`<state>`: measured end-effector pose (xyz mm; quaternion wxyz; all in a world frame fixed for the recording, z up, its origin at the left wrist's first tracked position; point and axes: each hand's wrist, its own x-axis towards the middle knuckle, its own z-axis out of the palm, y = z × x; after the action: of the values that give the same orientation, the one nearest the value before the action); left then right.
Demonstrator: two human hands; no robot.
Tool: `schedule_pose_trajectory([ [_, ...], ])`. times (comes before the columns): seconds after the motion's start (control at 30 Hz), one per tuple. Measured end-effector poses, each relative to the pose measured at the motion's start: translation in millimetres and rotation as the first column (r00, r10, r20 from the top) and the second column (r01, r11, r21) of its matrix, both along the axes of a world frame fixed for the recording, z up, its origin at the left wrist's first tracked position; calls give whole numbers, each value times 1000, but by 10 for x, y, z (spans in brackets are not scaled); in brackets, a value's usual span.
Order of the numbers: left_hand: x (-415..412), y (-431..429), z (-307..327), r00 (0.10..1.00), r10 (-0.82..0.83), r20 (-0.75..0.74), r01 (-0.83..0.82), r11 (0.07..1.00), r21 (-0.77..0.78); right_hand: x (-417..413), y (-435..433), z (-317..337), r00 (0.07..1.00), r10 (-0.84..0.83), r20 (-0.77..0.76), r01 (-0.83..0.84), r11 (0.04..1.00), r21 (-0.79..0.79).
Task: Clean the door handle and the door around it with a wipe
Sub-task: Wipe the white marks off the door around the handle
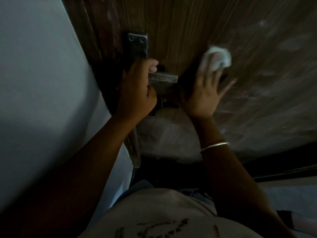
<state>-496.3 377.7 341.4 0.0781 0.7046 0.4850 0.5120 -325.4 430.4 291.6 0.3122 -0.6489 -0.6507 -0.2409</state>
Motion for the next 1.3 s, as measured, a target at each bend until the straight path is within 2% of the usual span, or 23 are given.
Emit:
schedule_pose_trajectory([
  [0.03, 5, 1, -5, 1000, -3, 5, 3, 1000, 2, 30, 29, 40, 993, -69, -94, 71, 997, 19],
  [0.07, 12, 6, -5, 1000, -1, 11, 1, 1000, 5, 3, 39, 64, 990, -79, -117, 83, 996, 23],
  [0.13, 38, 12, -2, 1000, 19, 23, -20, 1000, 7, -155, -11, 3, 995, 78, 62, -76, 996, -36],
  [0.2, 55, 16, 10, 999, 39, 22, -39, 999, 9, -315, -124, -127, 892, 337, 301, -303, 940, -156],
  [0.23, 46, 17, 10, 999, 45, 18, -45, 999, 8, -329, -152, -153, 841, 407, 358, -360, 913, -193],
  [0.27, 40, 19, 5, 999, 44, 15, -44, 999, 6, -275, -154, -128, 832, 413, 370, -370, 911, -184],
  [0.3, 31, 21, -8, 999, 35, 15, -35, 999, 4, -181, -136, -79, 866, 363, 344, -336, 932, -137],
  [0.37, 17, 27, -31, 1000, 14, 22, -14, 1000, -1, 60, -55, 86, 976, 145, 164, -142, 989, -27],
  [0.43, 6, 25, -35, 999, 20, 33, -20, 1000, -7, 248, 44, 293, 995, -38, -89, 43, 998, 55],
  [0.47, 8, 24, -26, 998, 29, 47, -29, 1000, -11, 263, 74, 353, 988, -58, -142, 68, 995, 68],
  [0.5, 9, 22, -14, 997, 42, 65, -41, 999, -14, 223, 82, 360, 992, -37, -124, 45, 997, 63],
  [0.57, 6, 8, 3, 991, 71, 116, -71, 997, -6, 18, 20, 216, 992, 116, 53, -115, 993, -27],
  [0.63, -19, -11, 4, 981, 104, 163, -110, 994, 25, -278, -105, -56, 906, 346, 243, -304, 933, -194],
  [0.67, -39, -18, 1, 974, 121, 190, -131, 991, 42, -410, -157, -190, 856, 423, 296, -348, 897, -273],
  [0.73, -76, -24, 4, 957, 149, 248, -168, 984, 57, -564, -186, -374, 828, 455, 327, -341, 872, -351],
  [0.9, -131, -14, -43, 938, 198, 285, -209, 978, 10, -548, -120, -392, 802, 497, 330, -395, 857, -331],
  [1.03, -154, 0, -96, 951, 192, 243, -200, 980, 11, -433, -193, -337, 837, 516, 181, -477, 851, -220],
  [1.17, -165, 46, -110, 951, 176, 254, -194, 980, 48, -103, -286, -187, 890, 449, 76, -449, 893, -13],
  [1.23, -166, 66, -142, 950, 172, 260, -194, 979, 62, 20, -289, 32, 905, 407, -125, -397, 913, 96],
  [1.3, -168, 77, -177, 941, 179, 287, -210, 974, 83, 45, -289, 291, 847, 396, -354, -333, 915, 229],
])
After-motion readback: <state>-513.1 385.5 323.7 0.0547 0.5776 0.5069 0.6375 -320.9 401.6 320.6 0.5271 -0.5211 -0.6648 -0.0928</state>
